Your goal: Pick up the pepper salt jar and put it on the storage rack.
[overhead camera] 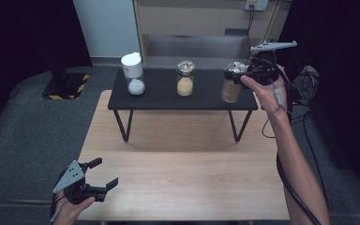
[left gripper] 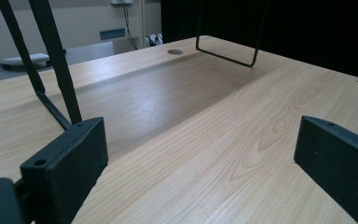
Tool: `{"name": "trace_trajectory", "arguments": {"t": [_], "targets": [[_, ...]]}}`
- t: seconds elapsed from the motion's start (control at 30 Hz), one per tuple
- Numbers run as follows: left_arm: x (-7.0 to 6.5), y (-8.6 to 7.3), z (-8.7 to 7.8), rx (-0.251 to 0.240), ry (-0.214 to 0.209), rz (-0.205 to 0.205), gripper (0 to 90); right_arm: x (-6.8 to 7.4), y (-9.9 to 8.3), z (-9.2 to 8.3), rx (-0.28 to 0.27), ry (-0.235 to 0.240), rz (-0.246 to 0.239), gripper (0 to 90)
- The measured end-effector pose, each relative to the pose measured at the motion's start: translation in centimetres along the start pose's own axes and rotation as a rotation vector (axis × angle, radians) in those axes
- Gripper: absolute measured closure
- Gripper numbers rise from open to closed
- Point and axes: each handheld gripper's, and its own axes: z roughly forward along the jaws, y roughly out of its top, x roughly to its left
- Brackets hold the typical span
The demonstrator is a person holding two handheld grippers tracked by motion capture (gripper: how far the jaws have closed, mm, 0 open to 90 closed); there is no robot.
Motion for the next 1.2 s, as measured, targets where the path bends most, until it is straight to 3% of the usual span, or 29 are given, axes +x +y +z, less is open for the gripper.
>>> {"name": "trace_trajectory", "arguments": {"t": [0.7, 1.2], "targets": [[0.1, 0.0, 0.0, 0.002, -0.002, -0.005, 1.9, -0.2, 0.2, 4.3, 0.020, -0.111, 0.040, 34.3], [0.2, -0.1, 0.1, 0.003, -0.002, -0.011, 1.9, -1.0, -0.6, 6.2, 0.037, -0.140, 0.068, 34.3]]}}
